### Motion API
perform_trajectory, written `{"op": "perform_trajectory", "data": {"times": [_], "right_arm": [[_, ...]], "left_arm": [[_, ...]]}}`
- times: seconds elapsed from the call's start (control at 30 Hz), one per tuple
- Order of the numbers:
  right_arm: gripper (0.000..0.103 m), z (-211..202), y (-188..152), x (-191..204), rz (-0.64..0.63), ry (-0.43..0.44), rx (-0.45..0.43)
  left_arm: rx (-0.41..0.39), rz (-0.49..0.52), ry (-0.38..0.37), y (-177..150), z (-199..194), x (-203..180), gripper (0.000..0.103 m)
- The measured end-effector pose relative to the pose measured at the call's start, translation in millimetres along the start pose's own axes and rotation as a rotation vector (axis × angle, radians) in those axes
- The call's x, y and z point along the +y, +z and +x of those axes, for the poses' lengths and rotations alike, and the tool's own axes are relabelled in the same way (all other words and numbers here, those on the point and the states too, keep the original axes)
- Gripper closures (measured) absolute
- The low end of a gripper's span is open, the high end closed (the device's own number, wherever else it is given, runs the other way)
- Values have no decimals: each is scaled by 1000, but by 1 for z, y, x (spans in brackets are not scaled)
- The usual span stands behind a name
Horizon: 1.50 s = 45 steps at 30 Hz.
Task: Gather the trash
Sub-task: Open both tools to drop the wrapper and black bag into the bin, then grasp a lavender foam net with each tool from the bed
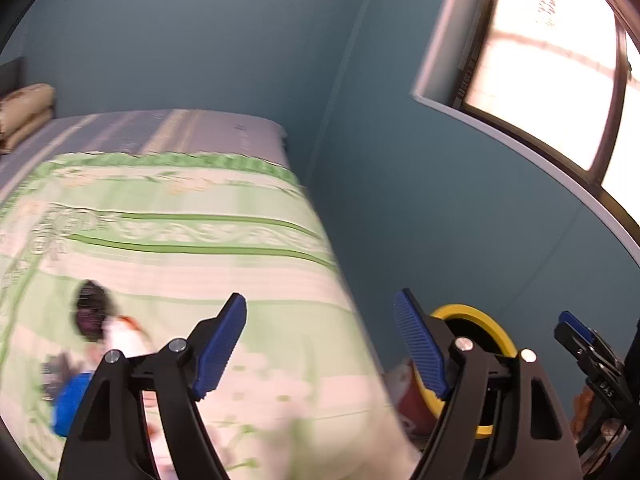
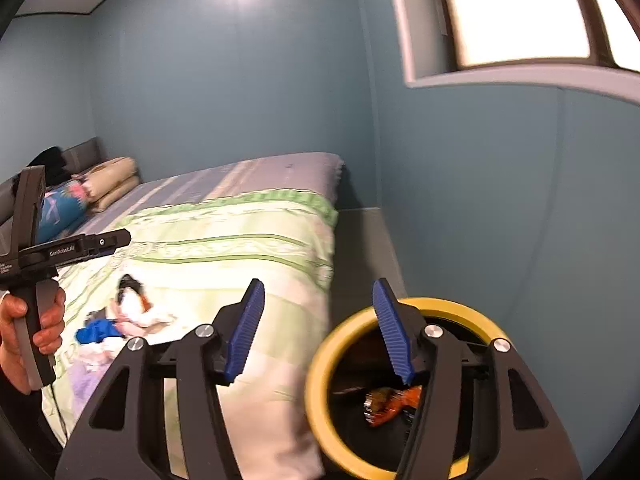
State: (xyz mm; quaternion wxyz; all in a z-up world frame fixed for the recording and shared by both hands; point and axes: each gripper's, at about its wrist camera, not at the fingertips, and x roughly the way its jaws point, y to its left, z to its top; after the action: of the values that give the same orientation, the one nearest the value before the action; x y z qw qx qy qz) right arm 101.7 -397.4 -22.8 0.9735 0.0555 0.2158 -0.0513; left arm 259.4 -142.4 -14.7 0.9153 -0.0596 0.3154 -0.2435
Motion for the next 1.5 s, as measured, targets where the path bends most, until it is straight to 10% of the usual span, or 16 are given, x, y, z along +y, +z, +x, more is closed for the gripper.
{"op": "perform_trajectory", "data": {"times": [0.33,0.7,1.5], "right_arm": [[41,18,4,94,-117,187,25],[41,35,-29,180,-185,421,153],[45,86,-143,261,-240,702,536]], "left_arm": [[-63,-33,177,-10,-82,73,15],[6,-125,279,-93,-133,143,14],[258,-347,204,-203,-85,191,22]]}}
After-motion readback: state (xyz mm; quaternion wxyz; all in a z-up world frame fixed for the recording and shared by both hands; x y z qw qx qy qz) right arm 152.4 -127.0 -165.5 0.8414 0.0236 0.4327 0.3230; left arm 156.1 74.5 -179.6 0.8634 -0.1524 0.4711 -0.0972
